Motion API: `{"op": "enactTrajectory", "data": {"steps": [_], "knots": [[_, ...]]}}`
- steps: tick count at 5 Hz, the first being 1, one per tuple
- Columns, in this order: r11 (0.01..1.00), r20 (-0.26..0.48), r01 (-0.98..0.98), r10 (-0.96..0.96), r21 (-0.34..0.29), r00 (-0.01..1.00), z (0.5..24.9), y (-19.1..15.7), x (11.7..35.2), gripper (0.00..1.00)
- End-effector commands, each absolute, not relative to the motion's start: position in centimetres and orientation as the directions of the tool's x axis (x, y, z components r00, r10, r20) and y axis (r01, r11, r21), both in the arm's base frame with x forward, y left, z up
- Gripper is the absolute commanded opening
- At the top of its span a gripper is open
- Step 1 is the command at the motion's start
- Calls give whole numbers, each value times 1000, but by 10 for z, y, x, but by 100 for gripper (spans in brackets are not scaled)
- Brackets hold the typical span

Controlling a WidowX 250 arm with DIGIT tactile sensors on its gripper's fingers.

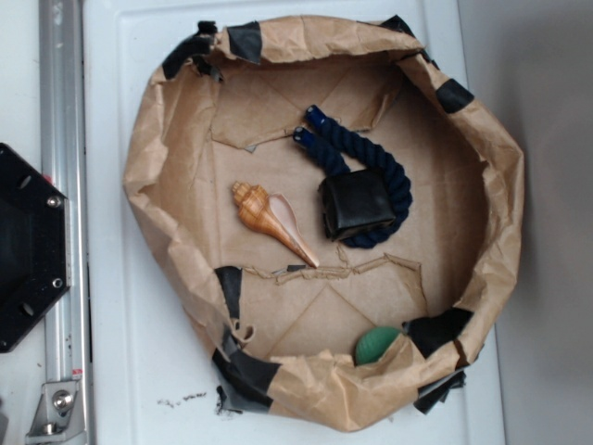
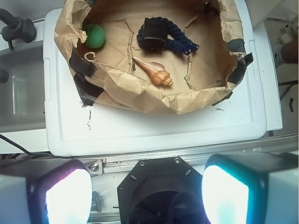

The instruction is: Grab the shell.

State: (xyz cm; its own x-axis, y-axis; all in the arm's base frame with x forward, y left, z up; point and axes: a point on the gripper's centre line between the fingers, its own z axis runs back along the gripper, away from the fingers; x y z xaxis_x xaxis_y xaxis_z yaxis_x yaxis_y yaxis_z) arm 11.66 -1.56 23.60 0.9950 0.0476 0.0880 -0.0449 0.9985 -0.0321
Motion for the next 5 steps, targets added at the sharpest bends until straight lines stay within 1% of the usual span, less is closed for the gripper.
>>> {"op": "enactTrajectory", "data": {"steps": [1,2,3,4,5], "knots": [[998,88,-45,48,-32,995,236,-16,117,100],[996,195,77,-84,42,977,200,-1,159,100],[992,256,118,-124,41,959,189,10,197,100],[993,217,114,-117,27,969,162,21,225,100],[993,126,121,-122,15,985,123,24,232,100]]}}
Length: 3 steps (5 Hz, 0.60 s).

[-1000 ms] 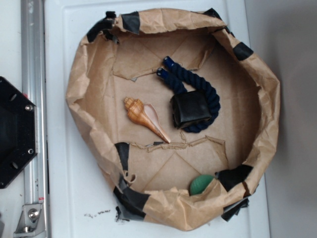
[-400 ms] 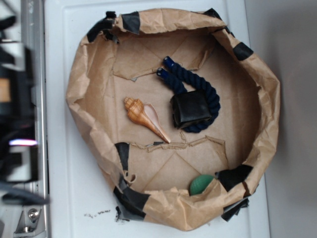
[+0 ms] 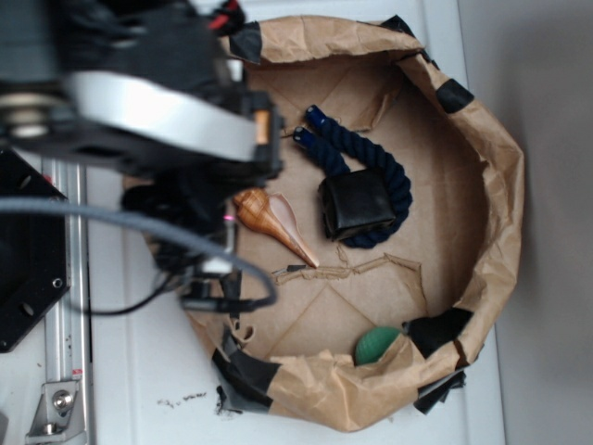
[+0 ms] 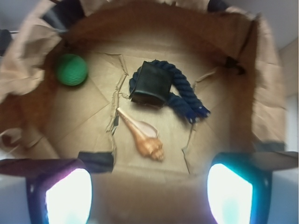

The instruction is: Grab the shell.

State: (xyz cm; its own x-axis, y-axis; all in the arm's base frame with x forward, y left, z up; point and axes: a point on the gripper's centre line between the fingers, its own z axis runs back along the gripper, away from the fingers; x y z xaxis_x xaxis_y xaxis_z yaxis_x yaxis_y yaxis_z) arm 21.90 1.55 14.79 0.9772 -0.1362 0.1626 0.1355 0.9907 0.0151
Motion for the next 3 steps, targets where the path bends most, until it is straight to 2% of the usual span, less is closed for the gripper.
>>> {"op": "enactTrajectory", "data": {"steps": [1,2,3], "knots": [[971,50,237,-238,18,970,75,11,238,100],[950,68,304,-308,67,949,39,-1,241,100],[945,56,316,-321,84,945,12,-4,248,100]]}}
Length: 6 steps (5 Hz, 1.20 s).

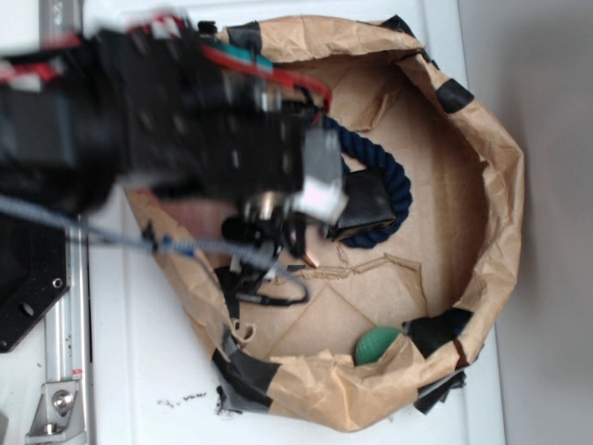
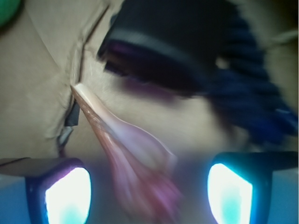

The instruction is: Grab the shell.

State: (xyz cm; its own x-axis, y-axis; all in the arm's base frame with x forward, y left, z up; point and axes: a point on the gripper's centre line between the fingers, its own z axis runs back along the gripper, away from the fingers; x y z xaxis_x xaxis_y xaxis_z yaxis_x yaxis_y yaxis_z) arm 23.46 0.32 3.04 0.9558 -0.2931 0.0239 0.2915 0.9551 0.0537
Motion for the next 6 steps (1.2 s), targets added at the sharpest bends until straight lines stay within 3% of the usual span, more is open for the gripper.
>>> {"op": "enactTrajectory", "data": {"steps": [1,3,4,5,6], "knots": [[954,40,287,-291,89,956,10,-10,247,0],[971,168,182,-208,157,964,104,-6,255,0],[984,249,83,-121,155,961,156,2,260,0],[991,250,-32,-2,133,968,196,4,260,0],[975,191,-198,177,98,965,194,-4,249,0]]}}
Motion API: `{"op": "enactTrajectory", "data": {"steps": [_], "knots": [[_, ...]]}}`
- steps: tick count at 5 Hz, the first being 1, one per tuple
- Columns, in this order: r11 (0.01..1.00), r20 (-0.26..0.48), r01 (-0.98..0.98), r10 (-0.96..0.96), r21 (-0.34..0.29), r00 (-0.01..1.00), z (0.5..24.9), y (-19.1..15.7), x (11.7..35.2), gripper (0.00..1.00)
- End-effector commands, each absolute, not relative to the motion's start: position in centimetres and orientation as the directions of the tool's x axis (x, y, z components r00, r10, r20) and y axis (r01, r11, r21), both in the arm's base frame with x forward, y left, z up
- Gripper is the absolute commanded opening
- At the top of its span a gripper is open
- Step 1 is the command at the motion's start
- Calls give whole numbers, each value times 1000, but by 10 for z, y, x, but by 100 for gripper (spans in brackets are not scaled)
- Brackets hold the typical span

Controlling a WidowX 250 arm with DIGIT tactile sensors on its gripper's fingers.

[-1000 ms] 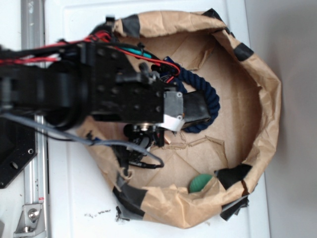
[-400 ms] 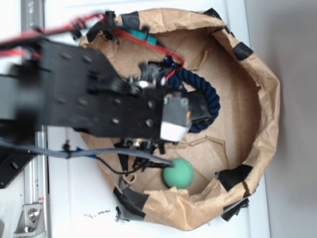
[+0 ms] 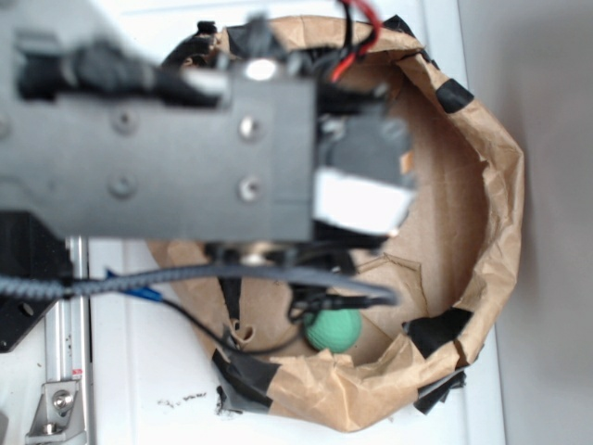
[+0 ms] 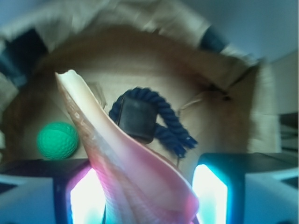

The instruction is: Grab the shell.

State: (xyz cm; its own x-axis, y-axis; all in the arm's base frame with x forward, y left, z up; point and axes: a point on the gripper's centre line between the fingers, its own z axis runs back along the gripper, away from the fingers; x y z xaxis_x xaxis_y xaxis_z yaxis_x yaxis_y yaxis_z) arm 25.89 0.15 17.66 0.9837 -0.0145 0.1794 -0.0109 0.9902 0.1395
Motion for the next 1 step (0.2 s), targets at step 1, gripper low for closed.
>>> {"op": "enactTrajectory", "data": {"steps": [1], "knots": [[967,184,-231,210,105,960,191,-8,240,0]]}}
